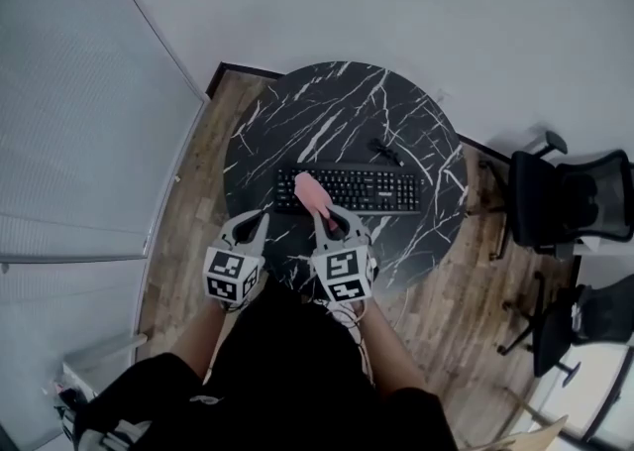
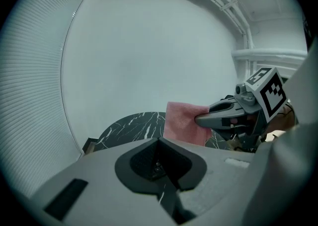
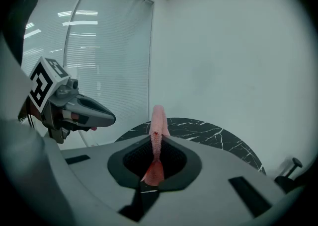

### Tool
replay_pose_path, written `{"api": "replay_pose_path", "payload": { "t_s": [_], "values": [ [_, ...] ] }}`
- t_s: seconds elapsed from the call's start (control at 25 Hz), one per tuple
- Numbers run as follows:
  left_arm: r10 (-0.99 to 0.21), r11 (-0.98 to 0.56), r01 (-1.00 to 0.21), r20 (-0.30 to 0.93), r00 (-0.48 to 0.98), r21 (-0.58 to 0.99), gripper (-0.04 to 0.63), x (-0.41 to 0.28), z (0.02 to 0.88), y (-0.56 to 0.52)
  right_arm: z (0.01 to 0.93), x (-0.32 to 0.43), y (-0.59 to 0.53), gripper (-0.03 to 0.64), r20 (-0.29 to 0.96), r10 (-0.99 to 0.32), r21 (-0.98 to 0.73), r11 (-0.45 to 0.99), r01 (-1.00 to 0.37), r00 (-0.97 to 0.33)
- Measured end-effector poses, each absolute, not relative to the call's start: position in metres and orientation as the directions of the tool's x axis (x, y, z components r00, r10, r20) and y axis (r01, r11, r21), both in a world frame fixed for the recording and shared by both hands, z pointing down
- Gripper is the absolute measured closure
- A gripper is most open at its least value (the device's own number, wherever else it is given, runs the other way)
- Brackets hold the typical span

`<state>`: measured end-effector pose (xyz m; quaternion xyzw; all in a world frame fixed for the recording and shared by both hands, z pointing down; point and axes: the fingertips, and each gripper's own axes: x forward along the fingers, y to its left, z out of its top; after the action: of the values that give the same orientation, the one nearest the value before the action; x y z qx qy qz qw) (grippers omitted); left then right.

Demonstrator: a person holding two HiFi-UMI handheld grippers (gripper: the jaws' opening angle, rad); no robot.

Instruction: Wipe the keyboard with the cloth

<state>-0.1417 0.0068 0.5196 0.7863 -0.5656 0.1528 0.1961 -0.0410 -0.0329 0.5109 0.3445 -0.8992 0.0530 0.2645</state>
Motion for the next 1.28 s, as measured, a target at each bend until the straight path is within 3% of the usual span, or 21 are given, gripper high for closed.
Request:
{"api": "replay_pose_path", "payload": {
  "t_s": [0.36, 0.52, 0.72, 1.28],
  "values": [
    [-0.787, -0.291, -0.939, 0.512, 0.343, 0.182, 0.597, -0.194, 0.558, -0.064, 0.558, -0.101, -0.114, 0.607, 0.645, -0.522, 0.237, 0.831, -0.504, -0.557],
    [-0.748, -0.326, -0.922, 0.539, 0.387, 0.209, 0.597, -0.203, 0.579, -0.083, 0.582, -0.119, -0.139, 0.607, 0.721, -0.487, 0.374, 0.872, -0.315, -0.492],
    [-0.706, -0.32, -0.922, 0.594, 0.385, 0.217, 0.597, -0.211, 0.624, -0.097, 0.608, -0.137, -0.168, 0.607, 0.708, -0.554, 0.594, 0.803, -0.056, -0.438],
    [-0.69, -0.157, -0.957, 0.666, 0.284, 0.245, 0.597, -0.206, 0.682, -0.082, 0.711, -0.143, -0.139, 0.606, 0.863, -0.276, 0.362, 0.922, 0.136, -0.422]
  ]
}}
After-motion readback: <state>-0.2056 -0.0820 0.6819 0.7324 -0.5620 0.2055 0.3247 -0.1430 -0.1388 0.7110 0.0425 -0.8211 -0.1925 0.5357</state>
